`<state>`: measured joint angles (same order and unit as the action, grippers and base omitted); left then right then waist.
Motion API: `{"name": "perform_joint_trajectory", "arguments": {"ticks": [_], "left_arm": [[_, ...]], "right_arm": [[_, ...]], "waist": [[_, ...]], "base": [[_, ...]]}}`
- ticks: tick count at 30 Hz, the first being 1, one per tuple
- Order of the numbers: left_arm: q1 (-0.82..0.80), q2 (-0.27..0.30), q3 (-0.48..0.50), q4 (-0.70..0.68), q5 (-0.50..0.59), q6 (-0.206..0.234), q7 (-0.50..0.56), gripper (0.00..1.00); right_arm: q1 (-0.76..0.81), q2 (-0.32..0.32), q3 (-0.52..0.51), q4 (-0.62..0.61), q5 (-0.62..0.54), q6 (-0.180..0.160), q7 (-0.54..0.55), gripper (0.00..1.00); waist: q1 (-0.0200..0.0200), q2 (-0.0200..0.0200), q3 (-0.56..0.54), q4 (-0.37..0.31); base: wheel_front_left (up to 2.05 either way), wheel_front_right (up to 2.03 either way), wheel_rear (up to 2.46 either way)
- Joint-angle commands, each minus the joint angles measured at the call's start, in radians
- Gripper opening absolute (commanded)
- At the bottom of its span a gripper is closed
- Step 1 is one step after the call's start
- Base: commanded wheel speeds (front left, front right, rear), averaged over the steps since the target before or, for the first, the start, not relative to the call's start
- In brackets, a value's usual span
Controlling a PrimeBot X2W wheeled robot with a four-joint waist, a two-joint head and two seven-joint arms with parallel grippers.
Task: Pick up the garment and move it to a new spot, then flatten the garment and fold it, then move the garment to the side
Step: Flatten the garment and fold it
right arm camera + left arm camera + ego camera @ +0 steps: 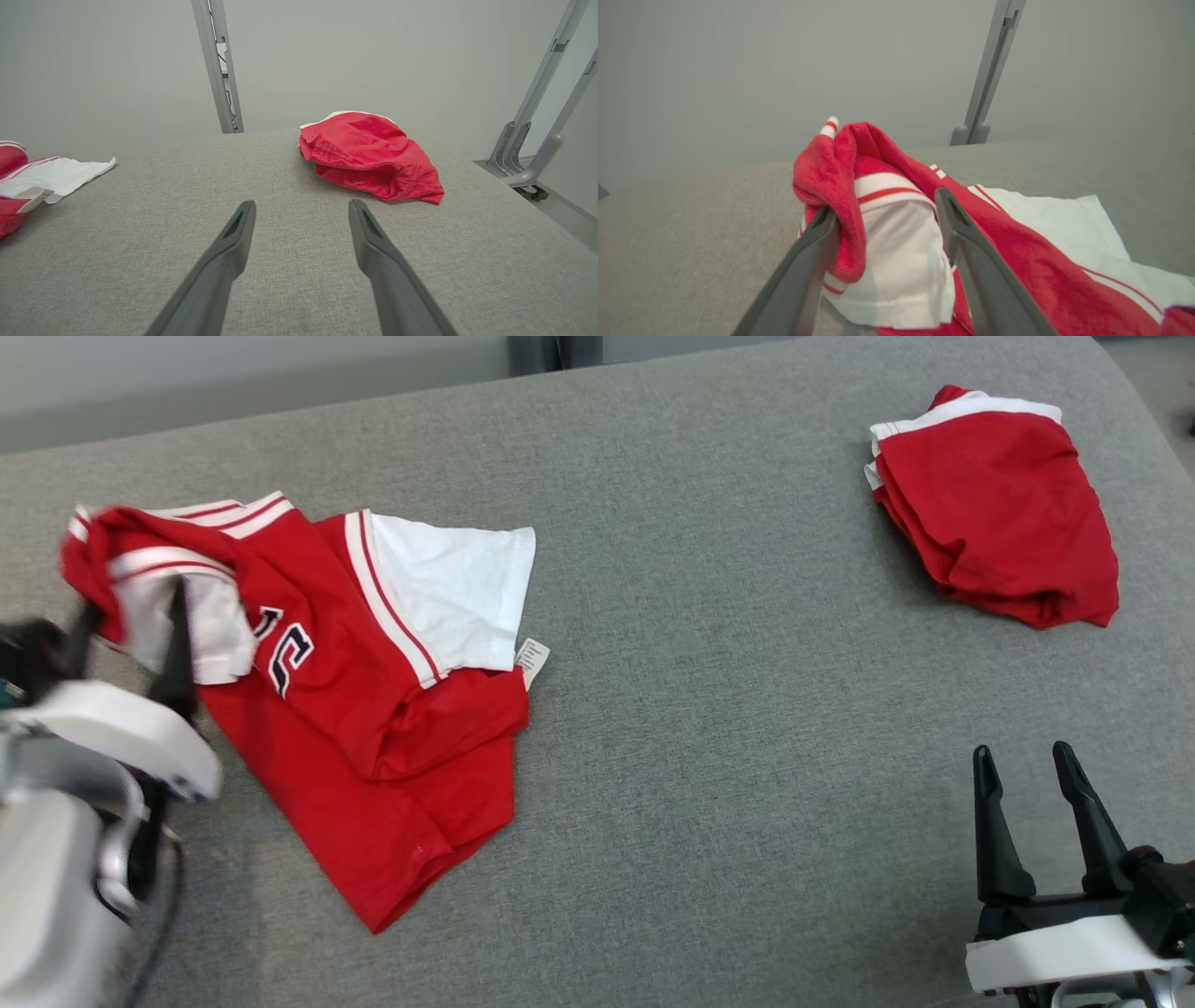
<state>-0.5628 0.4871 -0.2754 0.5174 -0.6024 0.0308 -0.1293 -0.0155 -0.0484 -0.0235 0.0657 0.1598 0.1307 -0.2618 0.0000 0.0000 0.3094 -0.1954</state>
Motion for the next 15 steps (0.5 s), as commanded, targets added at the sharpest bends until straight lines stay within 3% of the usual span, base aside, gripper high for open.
{"name": "perform_joint_trajectory", "arguments": {"ticks": [1,8,15], "left_arm": [[0.072,-0.029,-0.020,-0.070,-0.007,0.024,0.023,1.00],[0.376,-0.139,-0.153,-0.438,0.000,0.142,0.135,1.00],[0.487,-0.155,-0.269,-0.569,0.029,0.177,0.232,1.00]], "right_arm": [[0.014,-0.004,0.000,0.000,0.006,0.000,-0.005,1.00],[0.027,-0.004,0.005,-0.002,-0.005,0.000,-0.005,1.00],[0.033,-0.005,0.005,-0.002,-0.014,0.000,-0.005,1.00]], "waist": [[0.0000,0.0000,-0.036,0.029],[0.0000,0.0000,-0.066,0.069],[0.0000,0.0000,-0.071,0.084]], "base": [[0.00,0.00,0.00],[0.00,0.00,0.00],[0.00,0.00,0.00]]}}
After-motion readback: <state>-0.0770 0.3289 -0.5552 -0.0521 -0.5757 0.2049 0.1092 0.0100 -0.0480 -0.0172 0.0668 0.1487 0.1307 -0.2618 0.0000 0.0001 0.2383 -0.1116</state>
